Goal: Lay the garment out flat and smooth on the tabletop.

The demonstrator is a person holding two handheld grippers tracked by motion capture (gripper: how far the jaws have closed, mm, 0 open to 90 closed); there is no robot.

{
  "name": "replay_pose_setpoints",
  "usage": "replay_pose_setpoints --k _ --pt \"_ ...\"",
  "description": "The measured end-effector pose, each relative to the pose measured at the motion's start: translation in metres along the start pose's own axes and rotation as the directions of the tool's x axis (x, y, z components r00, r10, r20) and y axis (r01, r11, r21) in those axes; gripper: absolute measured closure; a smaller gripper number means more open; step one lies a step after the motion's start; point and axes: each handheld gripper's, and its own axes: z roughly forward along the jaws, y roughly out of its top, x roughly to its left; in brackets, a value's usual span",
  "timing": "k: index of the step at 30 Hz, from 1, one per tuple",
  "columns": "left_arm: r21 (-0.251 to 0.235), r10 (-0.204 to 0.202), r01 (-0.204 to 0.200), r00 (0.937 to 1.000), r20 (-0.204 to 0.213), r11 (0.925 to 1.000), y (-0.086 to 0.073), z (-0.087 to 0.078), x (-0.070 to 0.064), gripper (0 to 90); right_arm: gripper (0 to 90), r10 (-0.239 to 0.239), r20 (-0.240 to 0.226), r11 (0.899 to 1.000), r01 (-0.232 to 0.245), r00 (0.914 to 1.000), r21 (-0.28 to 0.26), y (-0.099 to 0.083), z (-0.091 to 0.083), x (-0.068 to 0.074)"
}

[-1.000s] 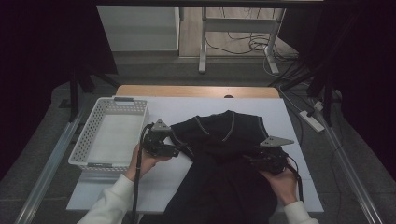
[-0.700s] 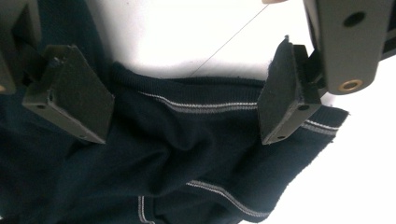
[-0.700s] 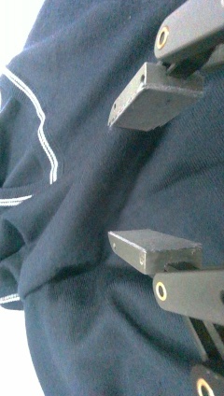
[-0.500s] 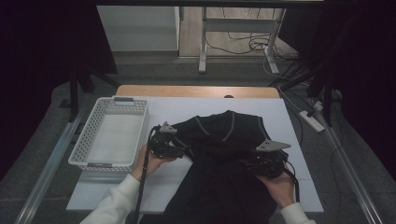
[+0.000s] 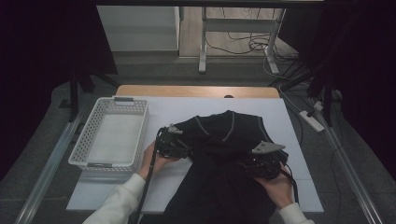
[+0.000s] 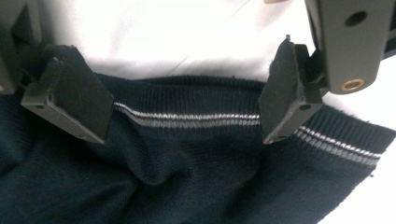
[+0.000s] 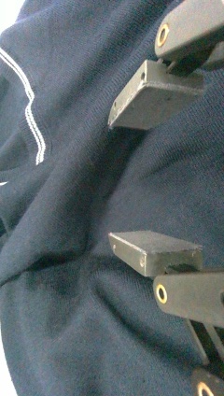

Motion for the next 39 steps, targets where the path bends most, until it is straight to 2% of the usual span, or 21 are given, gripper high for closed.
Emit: replay_pose_setpoints --k 7,13,17,19,23,25,32,39 --pt "0.039 0.021 -0.02 0.9997 -0.012 0.999 0.002 0.016 -0.001 18.2 36.5 -0.009 0.003 1.0 0.009 1.0 0.016 -0.001 0.003 0.0" --pt "0.042 0.026 -0.025 0.9996 -0.015 0.9988 0.001 0.02 -0.001 21.7 36.3 -0.032 0.014 0.999 0.031 0.9994 0.037 -0.002 0.006 0.002" --pt "0.026 0.041 -0.04 0.9991 -0.015 0.9989 0.0 0.021 -0.002 29.5 36.2 -0.04 0.018 0.998 0.039 0.999 0.052 -0.002 0.008 0.003" --pt "0.012 0.048 -0.048 0.9988 -0.008 0.9988 0.0 0.021 -0.003 39.5 36.1 -0.05 0.018 0.997 0.049 0.9986 0.059 -0.002 0.01 0.004" --pt "-0.001 0.067 -0.067 0.9976 0.014 0.9977 0.0 0.022 -0.006 65.8 36.1 -0.067 0.02 0.996 0.065 0.9975 0.066 -0.002 0.012 0.007" --pt "-0.002 0.075 -0.075 0.9971 0.013 0.9972 0.0 0.022 -0.008 73.4 36.2 -0.07 0.021 0.996 0.068 0.9974 0.062 -0.002 0.012 0.007" --pt "-0.011 0.06 -0.06 0.9978 0.027 0.9981 0.0 0.018 -0.002 77.7 36.0 -0.083 0.029 0.994 0.081 0.9961 0.072 -0.003 0.012 0.006" --pt "-0.046 0.026 -0.024 0.999 0.035 0.9986 0.0 0.007 0.007 78.1 35.9 -0.086 0.031 0.994 0.084 0.9958 0.075 -0.003 0.011 0.006"
